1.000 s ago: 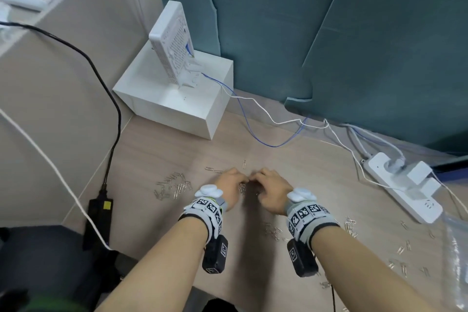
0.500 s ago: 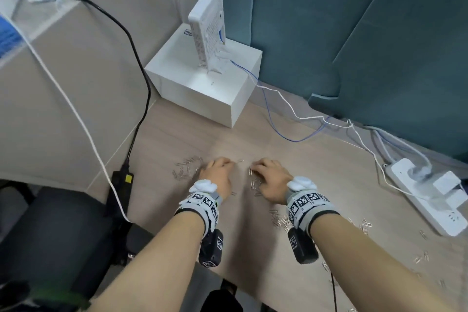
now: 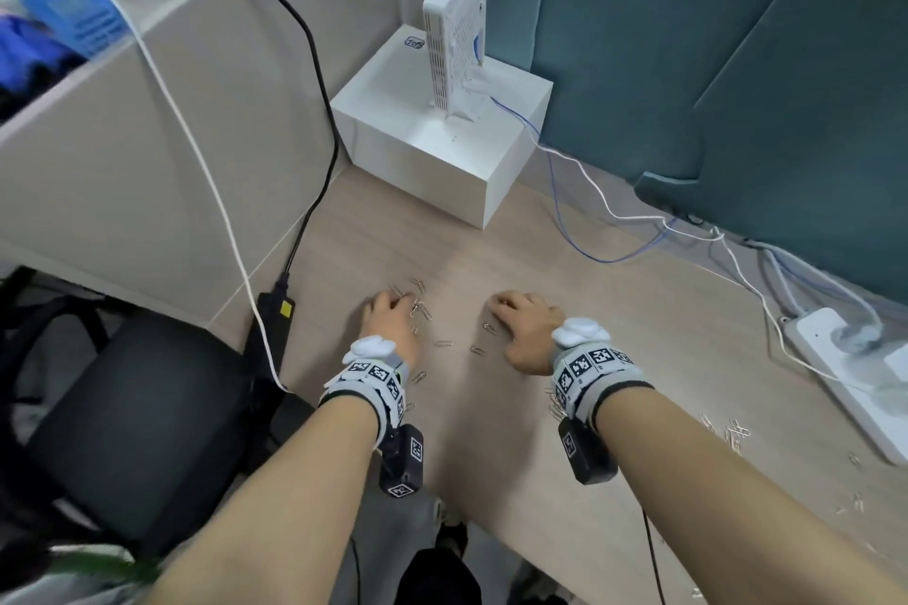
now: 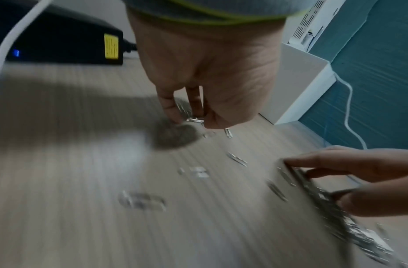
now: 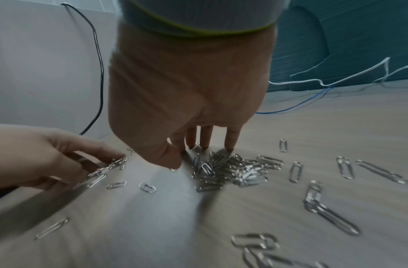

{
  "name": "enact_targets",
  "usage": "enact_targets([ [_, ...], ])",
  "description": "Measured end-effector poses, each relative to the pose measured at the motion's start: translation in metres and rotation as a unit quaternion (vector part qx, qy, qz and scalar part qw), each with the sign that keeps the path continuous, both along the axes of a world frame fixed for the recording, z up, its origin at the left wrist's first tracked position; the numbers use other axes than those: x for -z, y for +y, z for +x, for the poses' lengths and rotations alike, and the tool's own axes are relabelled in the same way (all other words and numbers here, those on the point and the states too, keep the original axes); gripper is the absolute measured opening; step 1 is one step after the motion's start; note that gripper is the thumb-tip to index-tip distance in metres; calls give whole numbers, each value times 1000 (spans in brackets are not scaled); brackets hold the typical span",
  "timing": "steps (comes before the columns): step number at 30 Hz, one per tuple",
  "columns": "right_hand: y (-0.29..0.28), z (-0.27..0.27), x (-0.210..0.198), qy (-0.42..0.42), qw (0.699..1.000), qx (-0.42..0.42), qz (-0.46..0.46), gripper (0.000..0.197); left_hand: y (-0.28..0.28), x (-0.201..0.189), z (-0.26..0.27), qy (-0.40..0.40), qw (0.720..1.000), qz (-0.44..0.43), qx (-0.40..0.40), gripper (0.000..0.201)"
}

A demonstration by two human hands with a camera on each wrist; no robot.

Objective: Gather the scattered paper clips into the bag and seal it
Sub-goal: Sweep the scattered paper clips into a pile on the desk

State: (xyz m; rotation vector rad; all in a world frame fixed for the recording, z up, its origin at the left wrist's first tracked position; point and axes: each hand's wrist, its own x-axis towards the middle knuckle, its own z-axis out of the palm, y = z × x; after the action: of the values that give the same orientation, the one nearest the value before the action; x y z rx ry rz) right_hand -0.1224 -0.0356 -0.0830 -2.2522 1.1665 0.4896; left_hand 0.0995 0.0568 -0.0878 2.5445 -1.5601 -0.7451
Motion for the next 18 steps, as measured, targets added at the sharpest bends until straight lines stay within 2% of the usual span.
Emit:
enact_targets([
  [6,18,-30,-4,-28,999,31,23,62,8,-1,-68,142,989,-27,14,47],
  [8,19,-41,-8,-25,998,37,35,58,11,-4,-81,163,985,-47,17,44],
  [10,19,-52,-13,-25,997,65,20,62,16,-7,-77,121,991,-54,-23,36],
  [13,20,-72,-18,-18,993,117,-19,62,32,-11,-55,7,993,21,-119,28],
  [15,24,-85,-19,-14,990,139,-19,61,45,-14,-50,-2,981,90,-170,44],
  [18,31,-94,-18,-12,989,144,7,64,57,-5,-56,8,975,106,-193,57],
])
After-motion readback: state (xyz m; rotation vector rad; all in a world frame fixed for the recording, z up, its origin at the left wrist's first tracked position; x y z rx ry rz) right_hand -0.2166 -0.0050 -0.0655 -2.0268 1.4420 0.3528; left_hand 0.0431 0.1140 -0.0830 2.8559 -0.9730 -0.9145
